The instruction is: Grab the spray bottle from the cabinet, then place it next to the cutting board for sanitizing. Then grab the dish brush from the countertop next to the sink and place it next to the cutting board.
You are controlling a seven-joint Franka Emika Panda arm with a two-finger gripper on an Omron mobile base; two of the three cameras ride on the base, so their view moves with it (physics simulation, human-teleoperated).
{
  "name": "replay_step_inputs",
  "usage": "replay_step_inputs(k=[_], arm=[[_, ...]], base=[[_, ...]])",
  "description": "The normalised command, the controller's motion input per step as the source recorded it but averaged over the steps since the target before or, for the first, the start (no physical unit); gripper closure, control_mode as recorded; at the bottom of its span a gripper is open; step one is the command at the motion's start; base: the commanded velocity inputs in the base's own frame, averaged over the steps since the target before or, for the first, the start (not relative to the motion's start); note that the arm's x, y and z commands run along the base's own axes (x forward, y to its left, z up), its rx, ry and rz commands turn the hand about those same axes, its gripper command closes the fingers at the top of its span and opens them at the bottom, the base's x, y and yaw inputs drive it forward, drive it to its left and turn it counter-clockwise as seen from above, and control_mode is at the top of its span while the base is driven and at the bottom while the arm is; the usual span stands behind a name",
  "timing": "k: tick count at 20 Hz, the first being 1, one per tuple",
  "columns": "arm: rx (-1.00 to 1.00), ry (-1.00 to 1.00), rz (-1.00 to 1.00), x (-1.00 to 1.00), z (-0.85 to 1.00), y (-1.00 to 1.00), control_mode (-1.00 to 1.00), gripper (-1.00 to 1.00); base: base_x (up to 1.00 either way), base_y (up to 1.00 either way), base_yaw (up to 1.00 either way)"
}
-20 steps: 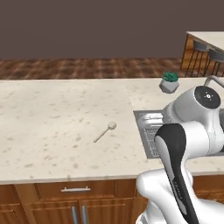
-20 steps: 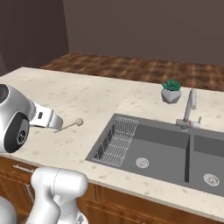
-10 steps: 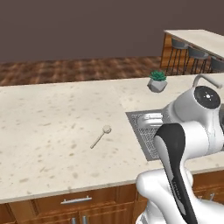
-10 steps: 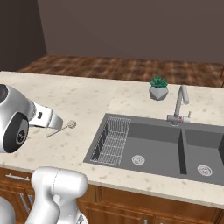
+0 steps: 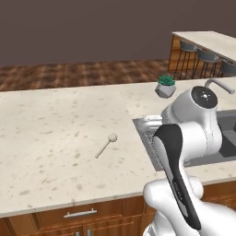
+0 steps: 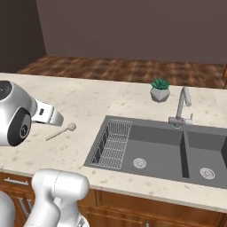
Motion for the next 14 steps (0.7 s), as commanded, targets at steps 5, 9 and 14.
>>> replay_step_inputs(k=[5, 9, 14], arm=[[0.03, 0.01, -0.01, 0.29, -0.27, 0.45, -1.0, -1.0], [0.02, 0.24, -0.08, 0.22, -0.71, 0.32, -1.0, -1.0], [0.0, 0.31, -0.19, 0.5, -0.61, 0.59, -1.0, -1.0]], base=[[0.0, 0.0, 0.0], [0.0, 0.0, 0.0], [0.0, 0.0, 0.0]])
